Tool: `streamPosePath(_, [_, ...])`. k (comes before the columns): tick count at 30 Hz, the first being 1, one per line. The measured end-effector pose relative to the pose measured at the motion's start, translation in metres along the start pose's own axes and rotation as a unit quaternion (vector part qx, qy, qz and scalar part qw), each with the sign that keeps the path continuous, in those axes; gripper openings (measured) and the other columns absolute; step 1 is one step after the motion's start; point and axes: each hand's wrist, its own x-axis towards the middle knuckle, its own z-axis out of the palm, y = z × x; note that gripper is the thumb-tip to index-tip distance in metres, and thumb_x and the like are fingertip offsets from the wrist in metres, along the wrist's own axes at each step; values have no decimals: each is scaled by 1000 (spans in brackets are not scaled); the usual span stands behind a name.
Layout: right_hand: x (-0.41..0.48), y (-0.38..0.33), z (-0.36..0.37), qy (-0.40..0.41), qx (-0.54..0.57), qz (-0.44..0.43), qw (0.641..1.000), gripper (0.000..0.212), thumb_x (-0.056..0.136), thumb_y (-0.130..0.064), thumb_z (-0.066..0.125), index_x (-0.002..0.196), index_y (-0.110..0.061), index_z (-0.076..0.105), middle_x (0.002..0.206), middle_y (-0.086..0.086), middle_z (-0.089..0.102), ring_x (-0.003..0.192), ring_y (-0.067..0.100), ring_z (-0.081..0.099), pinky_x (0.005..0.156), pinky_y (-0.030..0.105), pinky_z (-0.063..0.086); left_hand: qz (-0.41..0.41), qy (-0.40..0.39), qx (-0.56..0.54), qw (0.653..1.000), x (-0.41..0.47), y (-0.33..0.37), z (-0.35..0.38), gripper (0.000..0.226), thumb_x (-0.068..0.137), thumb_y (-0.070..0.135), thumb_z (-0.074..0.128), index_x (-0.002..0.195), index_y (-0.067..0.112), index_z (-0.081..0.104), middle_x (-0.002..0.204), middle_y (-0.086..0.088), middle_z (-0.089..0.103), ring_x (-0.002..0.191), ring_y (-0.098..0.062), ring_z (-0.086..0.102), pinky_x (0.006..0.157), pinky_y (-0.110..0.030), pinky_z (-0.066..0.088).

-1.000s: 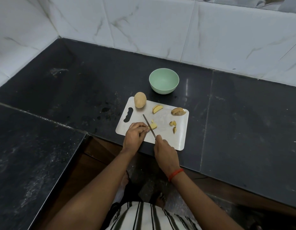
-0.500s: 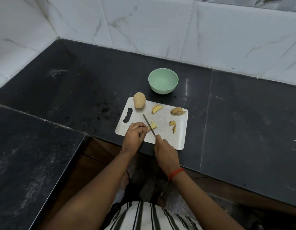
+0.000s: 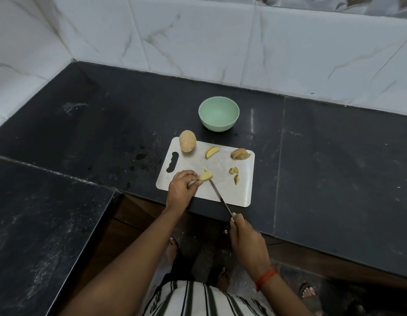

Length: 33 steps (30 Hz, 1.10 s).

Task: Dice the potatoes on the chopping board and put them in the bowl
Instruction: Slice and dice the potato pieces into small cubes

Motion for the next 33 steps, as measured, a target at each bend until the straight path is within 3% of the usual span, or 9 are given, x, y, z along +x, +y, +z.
streamPosePath(3, [7, -10, -6, 64, 75, 12, 995, 13, 105, -34, 41, 98, -25, 46, 75, -6, 58, 61, 23, 62, 51, 43, 49, -15, -57, -20, 998, 6, 4, -11, 32, 84, 23, 83, 114, 18, 76, 108, 8, 68, 99, -9, 62, 89, -25, 53])
streamPosePath(6, [30, -25, -9, 97, 132, 25, 986, 10, 105, -28, 45, 96, -25, 45, 70, -7, 55, 57, 15, 58, 50, 39, 48, 2, -169, 16, 985, 26, 7, -26, 52, 85, 10, 80, 132, 28, 66, 107, 8, 63, 95, -8, 61, 92, -30, 54])
streamPosePath(10, [55, -41, -3, 136, 167, 46, 975, 9, 105, -23, 47, 97, -26, 45, 69, -7, 55, 56, 10, 54, 48, 28, 43, 56, -332, 150, 930, 65, 20, -39, 74, 84, 0, 77, 145, 34, 53, 115, 4, 57, 90, -9, 57, 90, -29, 55])
streamPosePath(15, [64, -63, 18, 160, 179, 101, 965, 9, 106, -26, 45, 97, -25, 44, 77, -4, 61, 63, 12, 58, 52, 35, 47, 105, -433, 220, 868, 97, 32, -32, 75, 84, 9, 80, 146, 38, 50, 119, 3, 54, 95, -12, 56, 88, -35, 55])
streamPosePath(20, [61, -70, 36, 185, 138, 157, 960, 9, 106, -28, 42, 100, -32, 38, 86, -3, 64, 71, 23, 63, 54, 31, 37, 159, -468, 217, 842, 116, 26, -28, 62, 82, 17, 84, 137, 31, 60, 108, 5, 50, 89, -12, 54, 85, -34, 54])
streamPosePath(23, [67, -77, 40, 201, 100, 189, 956, 8, 106, -26, 43, 99, -27, 40, 98, 0, 69, 75, 28, 64, 55, 33, 39, 191, -479, 205, 832, 123, 24, -27, 57, 84, 15, 81, 136, 27, 60, 108, 5, 49, 97, -19, 58, 86, -34, 53])
streamPosePath(25, [71, -82, 41, 206, 82, 216, 951, 8, 106, -27, 42, 99, -25, 40, 94, 1, 68, 74, 29, 63, 54, 35, 37, 216, -482, 189, 828, 126, 18, -26, 55, 85, 16, 80, 135, 26, 60, 107, 6, 47, 98, -20, 58, 83, -32, 49])
streamPosePath(29, [77, -88, 42, 217, 63, 258, 939, 10, 106, -29, 40, 97, -24, 38, 84, 3, 64, 69, 30, 61, 52, 35, 36, 240, -453, 146, 846, 123, 5, -27, 54, 84, 28, 81, 135, 23, 62, 112, 8, 45, 97, -16, 56, 85, -32, 49])
streamPosePath(33, [77, -101, 45, 228, 60, 285, 929, 14, 106, -29, 40, 93, -25, 34, 82, 2, 61, 68, 31, 60, 54, 42, 46, 209, -372, 85, 900, 99, 1, -16, 57, 80, 44, 83, 130, 22, 64, 119, 3, 51, 114, -17, 50, 93, -35, 49])
